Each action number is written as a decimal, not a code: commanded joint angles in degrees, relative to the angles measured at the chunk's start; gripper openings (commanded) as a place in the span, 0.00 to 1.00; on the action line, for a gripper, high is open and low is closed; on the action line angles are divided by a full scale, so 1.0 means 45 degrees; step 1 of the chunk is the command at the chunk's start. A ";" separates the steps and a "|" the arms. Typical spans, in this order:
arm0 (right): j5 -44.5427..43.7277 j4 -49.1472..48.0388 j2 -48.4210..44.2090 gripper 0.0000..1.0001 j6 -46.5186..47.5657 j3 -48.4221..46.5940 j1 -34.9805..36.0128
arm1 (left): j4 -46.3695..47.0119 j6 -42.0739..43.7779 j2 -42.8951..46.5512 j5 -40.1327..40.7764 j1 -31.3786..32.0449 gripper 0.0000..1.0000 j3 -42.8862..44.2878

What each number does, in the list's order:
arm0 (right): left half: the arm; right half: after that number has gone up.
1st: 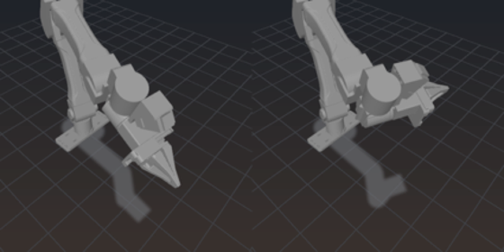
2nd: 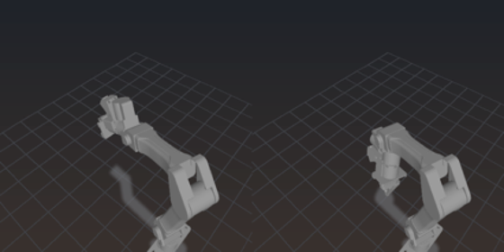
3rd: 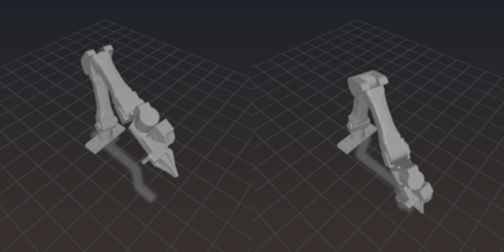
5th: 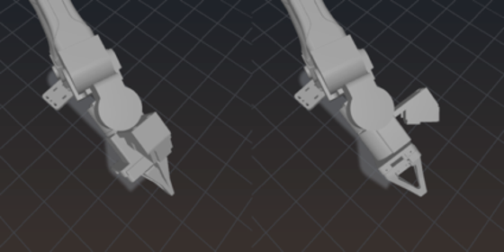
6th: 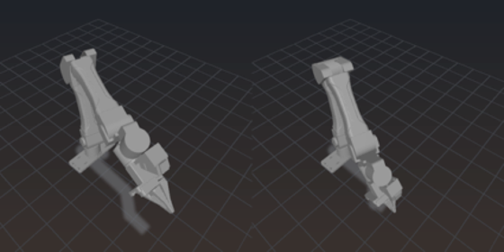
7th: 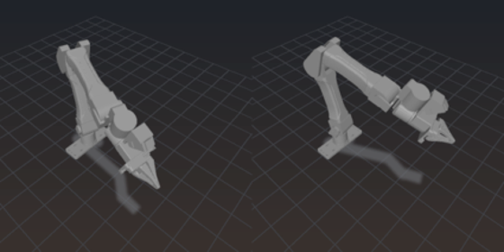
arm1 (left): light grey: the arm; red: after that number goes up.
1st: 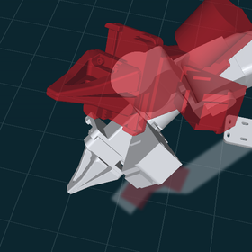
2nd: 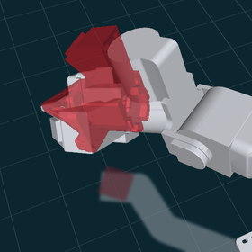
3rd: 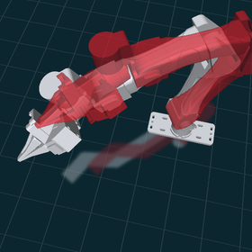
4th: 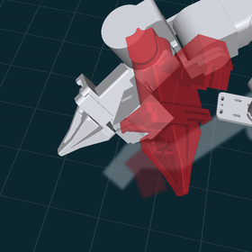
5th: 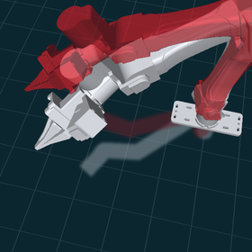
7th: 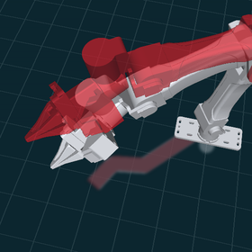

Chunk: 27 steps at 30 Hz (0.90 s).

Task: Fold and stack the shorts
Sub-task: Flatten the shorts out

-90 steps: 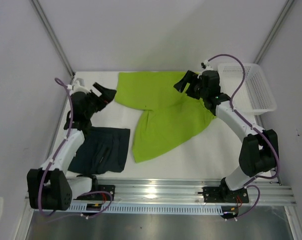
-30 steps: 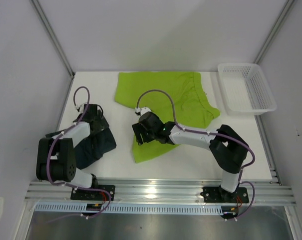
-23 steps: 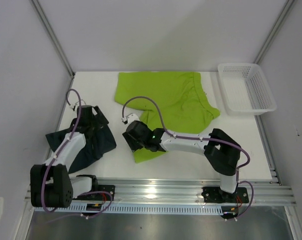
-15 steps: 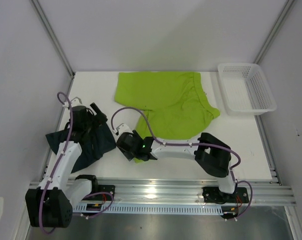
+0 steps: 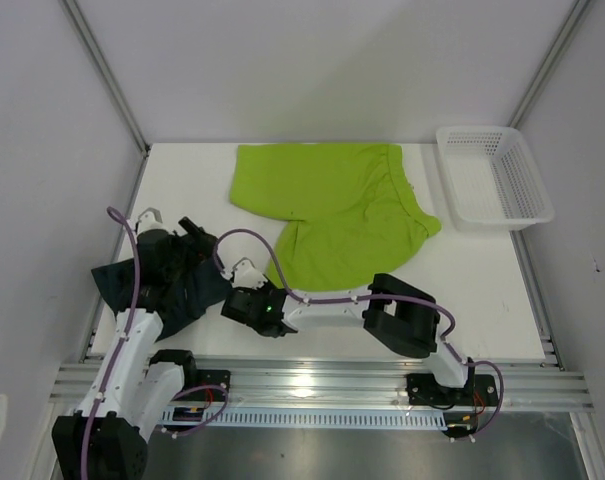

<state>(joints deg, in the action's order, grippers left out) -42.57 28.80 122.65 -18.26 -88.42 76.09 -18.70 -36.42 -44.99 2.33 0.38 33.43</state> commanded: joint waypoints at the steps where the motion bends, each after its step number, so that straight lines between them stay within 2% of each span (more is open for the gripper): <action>1: -0.1128 -0.0693 -0.1820 0.00 -0.0921 0.0604 -0.0229 | 0.1804 -0.0615 -0.0214 -0.2113 -0.0046 0.99 -0.0689; 3: -0.0836 -0.1704 -0.2564 0.00 -0.1407 0.1653 -0.0425 | 0.2278 -0.1179 -0.0547 -0.2878 0.0167 0.99 -0.1216; 4: -0.0350 -0.2079 -0.2955 0.00 -0.1604 0.2067 -0.0580 | 0.2648 -0.1280 -0.0723 -0.2803 0.0730 0.99 -0.1334; 7: 0.0744 -0.3564 -0.4478 0.00 -0.2443 0.3825 -0.1516 | 0.2749 -0.1359 -0.1231 -0.1555 0.2154 0.99 -0.1161; 11: 0.3182 -0.4737 -0.5964 0.00 -0.3070 0.5311 -0.3098 | 0.3022 -0.1495 -0.1739 -0.0811 0.3234 0.99 -0.0867; 13: 0.3734 -0.5051 -0.6628 0.00 -0.3207 0.5799 -0.3958 | 0.3449 -0.1593 -0.2051 -0.0771 0.3585 0.99 -0.0867; 19: 0.6077 -0.5500 -0.7334 0.00 -0.3695 0.6582 -0.6087 | 0.4795 -0.1419 -0.3808 -0.0966 0.4774 0.99 -0.0438; 22: 0.6958 -0.5521 -0.7120 0.00 -0.3638 0.6330 -0.6732 | 0.4937 -0.0385 -0.5015 -0.0441 0.5866 0.99 0.0186; 23: 0.7017 -0.5327 -0.7042 0.00 -0.3541 0.5981 -0.6812 | 0.4840 0.0198 -0.5408 0.0296 0.6123 0.99 0.0826; 27: 0.7486 -0.5071 -0.6709 0.00 -0.3422 0.5354 -0.7222 | 0.4837 0.1452 -0.7439 0.0693 0.7081 0.99 0.2021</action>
<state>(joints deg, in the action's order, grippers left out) -12.69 7.42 92.18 -33.50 -60.49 44.27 -0.32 -36.38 -74.17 1.80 29.87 37.74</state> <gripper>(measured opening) 0.009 0.990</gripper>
